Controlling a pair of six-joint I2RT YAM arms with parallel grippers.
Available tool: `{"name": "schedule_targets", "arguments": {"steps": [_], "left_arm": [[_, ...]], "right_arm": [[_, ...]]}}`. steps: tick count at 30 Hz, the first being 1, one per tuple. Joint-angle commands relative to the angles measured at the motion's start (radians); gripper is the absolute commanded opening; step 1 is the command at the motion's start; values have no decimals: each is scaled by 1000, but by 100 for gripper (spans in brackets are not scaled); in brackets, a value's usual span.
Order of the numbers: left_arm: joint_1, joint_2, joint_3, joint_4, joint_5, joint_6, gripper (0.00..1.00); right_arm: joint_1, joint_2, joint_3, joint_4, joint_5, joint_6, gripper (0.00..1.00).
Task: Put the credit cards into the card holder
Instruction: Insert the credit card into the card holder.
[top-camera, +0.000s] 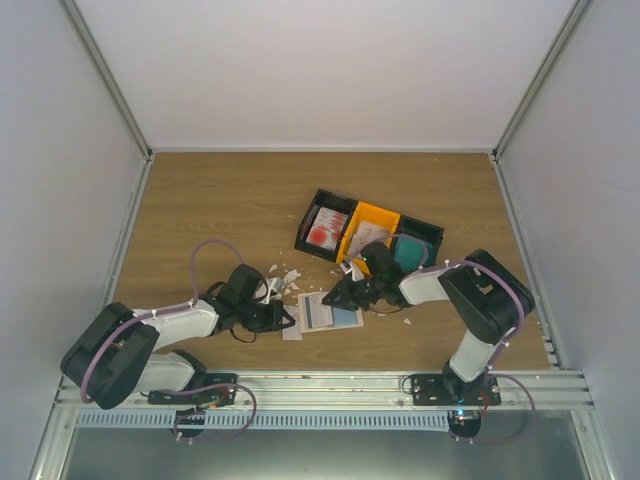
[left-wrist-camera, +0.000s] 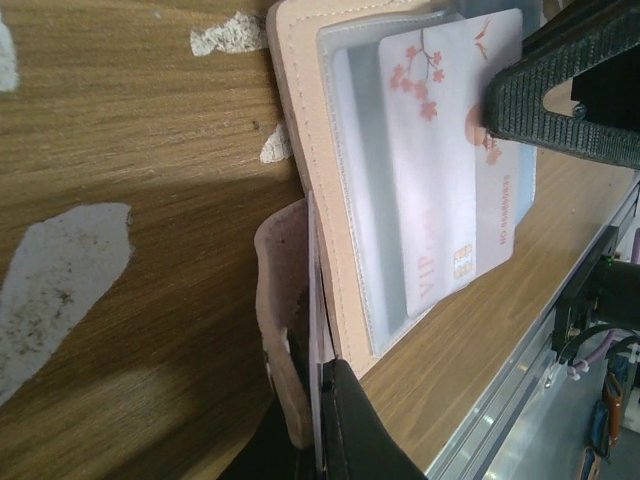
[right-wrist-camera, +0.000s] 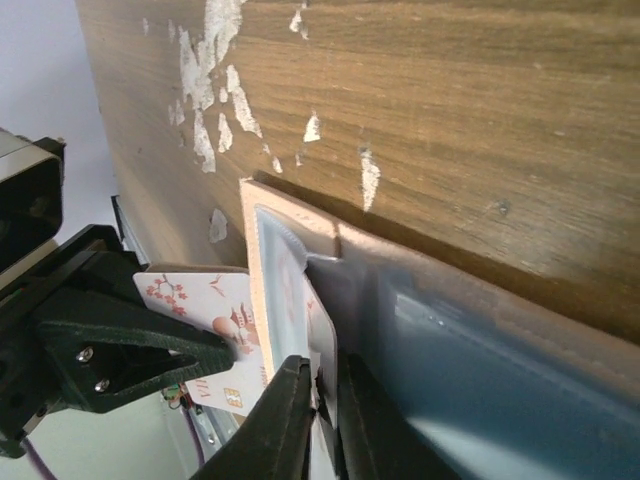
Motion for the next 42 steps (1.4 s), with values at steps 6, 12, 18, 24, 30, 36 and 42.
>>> {"name": "schedule_targets", "arguments": {"steps": [6, 12, 18, 24, 30, 36, 42], "left_arm": [[-10, 1, 1, 1, -6, 30, 0], [-12, 4, 1, 6, -3, 33, 0], [-12, 4, 0, 8, 2, 37, 0], [-12, -5, 0, 6, 9, 36, 0], [-12, -47, 5, -1, 18, 35, 0], [-16, -135, -7, -48, -16, 47, 0], [-25, -226, -5, -55, -6, 57, 0]], "right_arm": [[36, -89, 50, -234, 165, -89, 37], [68, -130, 105, -370, 281, -129, 50], [95, -138, 152, -461, 366, -134, 59], [120, -169, 190, -531, 453, -112, 64], [152, -179, 224, -619, 561, -109, 66], [185, -199, 229, -664, 653, -82, 66], [194, -219, 209, -639, 611, -63, 56]]}}
